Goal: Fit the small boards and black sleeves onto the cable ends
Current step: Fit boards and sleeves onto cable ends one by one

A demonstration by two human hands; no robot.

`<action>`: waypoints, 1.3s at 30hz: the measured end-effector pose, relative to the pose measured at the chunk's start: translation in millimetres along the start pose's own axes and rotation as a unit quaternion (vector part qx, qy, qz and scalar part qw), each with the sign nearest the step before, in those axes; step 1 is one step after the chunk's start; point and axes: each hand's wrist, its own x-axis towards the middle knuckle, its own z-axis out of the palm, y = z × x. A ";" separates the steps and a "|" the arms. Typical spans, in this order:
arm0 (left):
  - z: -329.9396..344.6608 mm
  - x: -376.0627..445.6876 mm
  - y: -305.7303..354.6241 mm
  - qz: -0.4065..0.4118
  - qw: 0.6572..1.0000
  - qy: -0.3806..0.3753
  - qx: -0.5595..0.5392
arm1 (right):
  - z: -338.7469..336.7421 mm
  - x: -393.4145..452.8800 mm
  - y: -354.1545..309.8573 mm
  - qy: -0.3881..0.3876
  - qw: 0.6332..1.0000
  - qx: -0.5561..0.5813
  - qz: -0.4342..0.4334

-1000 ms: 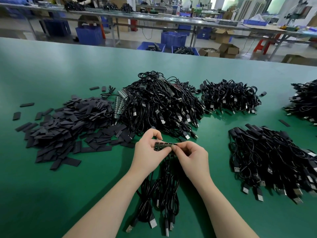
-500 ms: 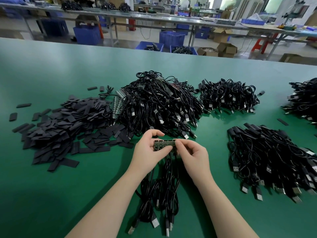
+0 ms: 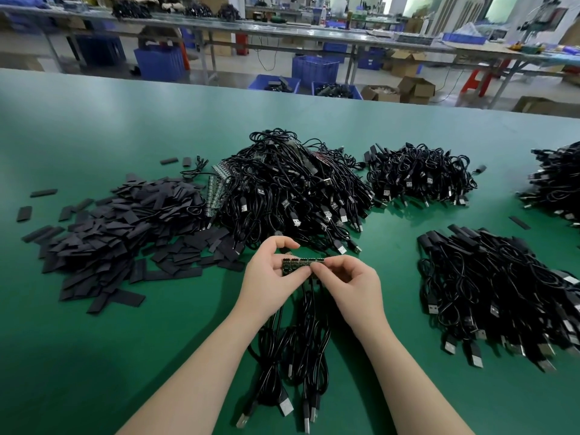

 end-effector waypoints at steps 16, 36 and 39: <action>5.2 1.6 -3.9 0.010 0.997 0.036 0.065 | 7.1 -1.3 5.5 0.050 0.997 -0.052 -0.030; 2.9 -7.5 10.3 0.375 0.884 0.199 0.198 | 10.8 -12.6 -106.8 0.137 0.943 0.037 -0.302; 7.1 -12.7 12.8 0.407 0.842 0.224 0.273 | 29.8 -10.0 -103.7 0.074 0.970 0.189 -0.136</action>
